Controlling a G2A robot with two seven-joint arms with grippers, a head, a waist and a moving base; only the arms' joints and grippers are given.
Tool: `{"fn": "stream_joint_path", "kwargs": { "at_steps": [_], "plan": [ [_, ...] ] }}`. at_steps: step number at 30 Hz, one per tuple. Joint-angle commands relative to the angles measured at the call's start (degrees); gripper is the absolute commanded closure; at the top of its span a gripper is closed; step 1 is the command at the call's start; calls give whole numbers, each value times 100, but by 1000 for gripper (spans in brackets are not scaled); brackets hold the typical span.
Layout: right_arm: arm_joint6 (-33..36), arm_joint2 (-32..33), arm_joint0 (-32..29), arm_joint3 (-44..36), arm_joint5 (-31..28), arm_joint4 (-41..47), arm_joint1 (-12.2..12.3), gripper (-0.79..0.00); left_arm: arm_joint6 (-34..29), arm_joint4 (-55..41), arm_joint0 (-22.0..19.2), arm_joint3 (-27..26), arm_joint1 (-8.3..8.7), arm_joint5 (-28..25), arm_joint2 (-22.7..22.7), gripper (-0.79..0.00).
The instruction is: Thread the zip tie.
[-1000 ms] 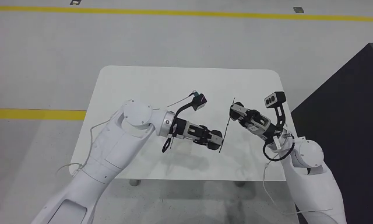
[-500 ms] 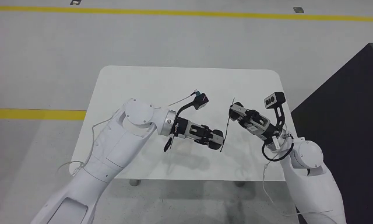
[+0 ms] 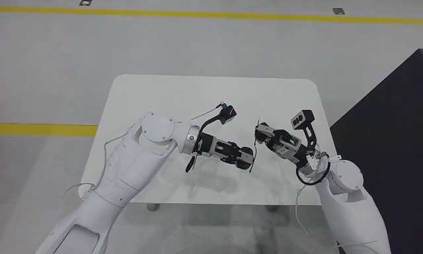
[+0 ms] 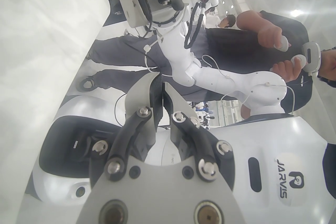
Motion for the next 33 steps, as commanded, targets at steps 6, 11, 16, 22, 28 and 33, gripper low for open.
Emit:
{"fn": "stream_joint_path", "kwargs": {
  "at_steps": [6, 11, 16, 22, 28, 33],
  "plan": [
    [55, 56, 25, 72, 288, 317, 17, 0, 0, 0, 0, 0, 0, 0, 0, 0],
    [114, 61, 82, 114, 477, 452, 31, 0, 139, 74, 155, -129, 30, 29, -48, 0],
    [159, 51, 114, 145, 645, 604, 41, 0, 101, 134, 149, -156, 39, -1, -58, 0],
    [172, 3, 152, 174, 631, 541, 55, 0, 118, 193, 140, -177, 41, -16, -54, 0],
    [129, -31, 152, 151, 415, 332, 69, 0, 263, 340, 151, -280, 45, 37, -45, 0],
    [111, -65, 157, 138, 392, 345, 74, 0, 308, 409, 158, -323, 49, 84, -42, 0]
  ]
}}
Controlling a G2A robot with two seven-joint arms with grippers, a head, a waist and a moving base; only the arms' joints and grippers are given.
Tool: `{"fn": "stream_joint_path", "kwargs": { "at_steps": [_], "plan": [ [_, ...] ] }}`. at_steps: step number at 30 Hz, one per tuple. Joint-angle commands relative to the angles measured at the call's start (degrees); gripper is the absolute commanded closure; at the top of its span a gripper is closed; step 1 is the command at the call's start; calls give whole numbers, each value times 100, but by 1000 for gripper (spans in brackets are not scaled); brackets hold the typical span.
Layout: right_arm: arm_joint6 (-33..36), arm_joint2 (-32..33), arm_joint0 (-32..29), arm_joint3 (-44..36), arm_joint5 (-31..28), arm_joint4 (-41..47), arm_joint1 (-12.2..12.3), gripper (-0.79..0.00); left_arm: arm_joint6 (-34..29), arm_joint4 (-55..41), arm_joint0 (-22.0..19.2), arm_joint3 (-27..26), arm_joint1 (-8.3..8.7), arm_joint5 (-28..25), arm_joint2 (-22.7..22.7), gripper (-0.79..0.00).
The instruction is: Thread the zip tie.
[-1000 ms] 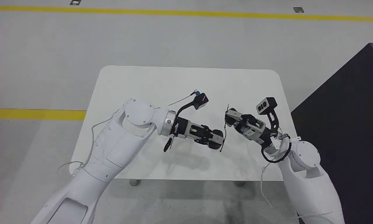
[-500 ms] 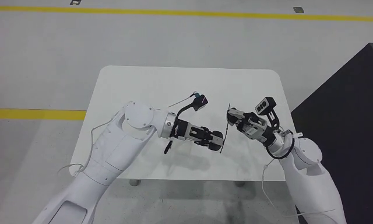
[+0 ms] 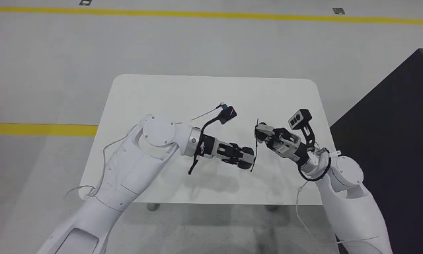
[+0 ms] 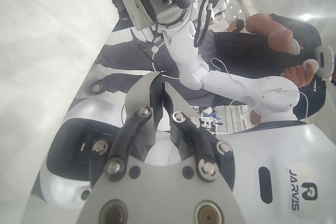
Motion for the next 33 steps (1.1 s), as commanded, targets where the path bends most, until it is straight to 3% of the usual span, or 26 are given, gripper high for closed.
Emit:
{"fn": "stream_joint_path", "kwargs": {
  "at_steps": [1, 2, 3, 4, 6, 7, 8, 9, 15, 20, 26, 33],
  "plan": [
    [-12, -3, 0, -5, -8, -4, 3, 0, -2, 0, 6, -8, 2, 2, -5, 0],
    [-35, 1, -2, -11, -29, -26, 5, 0, -1, -6, 11, -10, 3, 6, -10, -12],
    [-52, 4, -6, -19, -46, -47, 8, 0, 5, -33, 20, -13, 5, 1, -23, -212],
    [-61, 2, -8, -24, -48, -57, 10, 0, 14, -48, 30, -19, 7, -12, -38, -311],
    [-84, 7, -8, -18, -51, -47, 13, 0, 21, -61, 54, -35, 15, -32, -63, -369],
    [-93, 6, -2, -24, -51, -49, 15, 0, 26, -57, 57, -47, 19, -37, -78, -573],
    [-107, 7, 2, -21, -47, -54, 16, 0, 34, -56, 65, -54, 22, -37, -89, -668],
    [-114, 3, 4, -22, -47, -52, 18, 0, 33, -53, 73, -64, 25, -35, -95, -693],
    [-204, 15, 3, 10, 45, 90, 22, 0, 82, -75, 116, -98, 34, -47, -129, -785],
    [-300, 37, 70, 131, 517, 632, 12, 0, 134, -209, 158, -100, 39, -115, -197, -785],
    [-537, 109, 211, 331, 1495, 1596, -1, 0, 203, -579, 194, 25, 41, -108, -350, -785],
    [-613, 129, 243, 333, 1526, 1546, 6, 0, 203, -579, 194, 25, 41, -108, -350, -785]
  ]
}}
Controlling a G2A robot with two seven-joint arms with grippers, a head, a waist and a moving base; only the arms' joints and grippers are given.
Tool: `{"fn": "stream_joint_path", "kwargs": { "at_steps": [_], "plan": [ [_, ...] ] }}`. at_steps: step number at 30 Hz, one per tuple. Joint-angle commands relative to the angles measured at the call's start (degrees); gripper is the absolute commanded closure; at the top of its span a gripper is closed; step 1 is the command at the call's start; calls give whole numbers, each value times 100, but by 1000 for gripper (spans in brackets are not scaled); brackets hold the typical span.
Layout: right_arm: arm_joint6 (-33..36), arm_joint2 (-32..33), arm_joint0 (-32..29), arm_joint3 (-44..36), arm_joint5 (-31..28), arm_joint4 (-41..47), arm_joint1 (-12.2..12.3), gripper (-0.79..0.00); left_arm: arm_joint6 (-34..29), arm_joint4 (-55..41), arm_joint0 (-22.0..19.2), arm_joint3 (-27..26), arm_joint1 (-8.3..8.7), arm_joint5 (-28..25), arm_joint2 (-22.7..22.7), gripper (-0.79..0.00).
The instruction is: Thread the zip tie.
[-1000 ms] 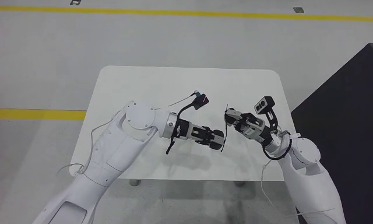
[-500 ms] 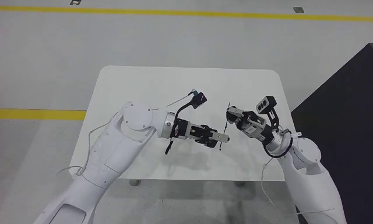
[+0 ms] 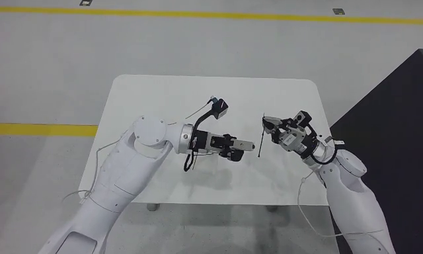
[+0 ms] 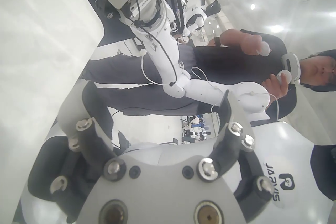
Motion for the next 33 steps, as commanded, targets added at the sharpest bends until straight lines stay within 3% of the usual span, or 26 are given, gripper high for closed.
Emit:
{"fn": "stream_joint_path", "kwargs": {
  "at_steps": [1, 7, 18, 21, 33],
  "plan": [
    [0, 0, 0, 0, 0, 2, 0, 0, 0, -1, 0, 0, 0, 0, 0, -785],
    [-101, 7, -23, -53, 58, 184, -10, 0, 191, 200, 92, -140, 8, -162, 12, -785],
    [-1357, 160, 89, -197, 1833, 1942, -37, 0, 1469, 1609, 610, -530, 95, -1557, -164, -785],
    [-1764, 187, 126, -235, 2182, 2349, -42, 0, 1516, 1762, 623, -567, 99, -1608, -152, -785],
    [-1841, 213, 156, -348, 2222, 2379, -35, 0, 1516, 1762, 623, -567, 99, -1608, -152, -785]
  ]
}}
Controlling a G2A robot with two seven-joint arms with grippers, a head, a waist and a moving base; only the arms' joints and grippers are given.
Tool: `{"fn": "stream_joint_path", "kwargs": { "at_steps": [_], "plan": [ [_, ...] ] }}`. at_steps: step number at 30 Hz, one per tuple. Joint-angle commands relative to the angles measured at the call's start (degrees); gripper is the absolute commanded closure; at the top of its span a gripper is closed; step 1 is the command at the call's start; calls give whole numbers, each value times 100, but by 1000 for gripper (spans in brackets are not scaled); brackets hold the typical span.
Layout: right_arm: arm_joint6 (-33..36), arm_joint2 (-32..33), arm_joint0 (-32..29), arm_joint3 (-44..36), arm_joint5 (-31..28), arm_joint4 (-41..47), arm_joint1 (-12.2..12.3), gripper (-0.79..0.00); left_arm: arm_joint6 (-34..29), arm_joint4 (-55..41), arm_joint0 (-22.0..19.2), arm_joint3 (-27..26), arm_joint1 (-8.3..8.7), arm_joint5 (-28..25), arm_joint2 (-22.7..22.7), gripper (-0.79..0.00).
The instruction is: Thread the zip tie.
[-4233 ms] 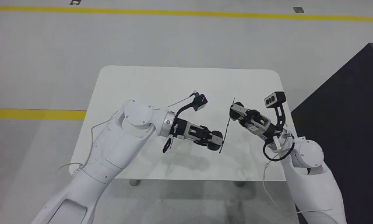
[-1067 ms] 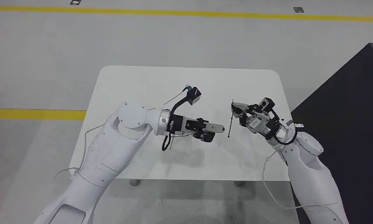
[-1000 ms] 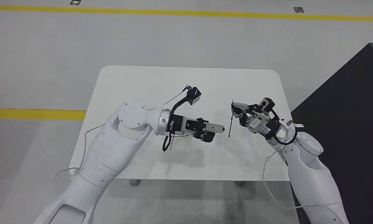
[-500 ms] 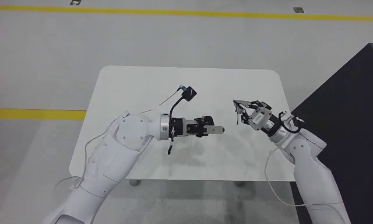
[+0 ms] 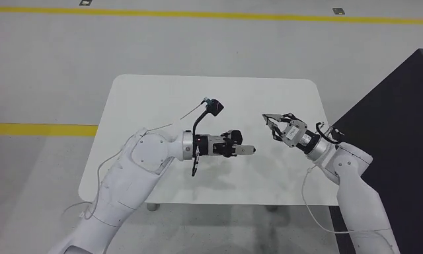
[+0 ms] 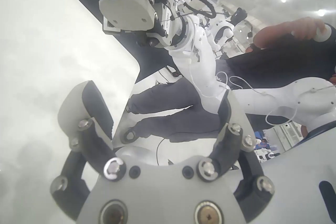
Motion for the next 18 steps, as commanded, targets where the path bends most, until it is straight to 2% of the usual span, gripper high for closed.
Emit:
{"fn": "stream_joint_path", "kwargs": {
  "at_steps": [1, 4, 11, 15, 18],
  "plan": [
    [0, 0, 0, 0, 0, 0, 0, 0, 112, 23, 57, -48, 0, 4, -6, -785],
    [-241, -7, -40, 52, 123, 411, -16, 0, 355, 326, 169, -192, 8, -65, 6, -785],
    [-1317, 39, 21, 95, 993, 1504, -10, 0, 1362, 1505, 421, -380, -4, -238, 101, -785],
    [-1936, 35, 39, 26, 1120, 2060, -11, 0, 1755, 2035, 468, -418, -26, -219, 186, -785],
    [-2255, 62, 92, 8, 1107, 2416, -12, 0, 1755, 2035, 468, -418, -26, -219, 186, -785]
  ]
}}
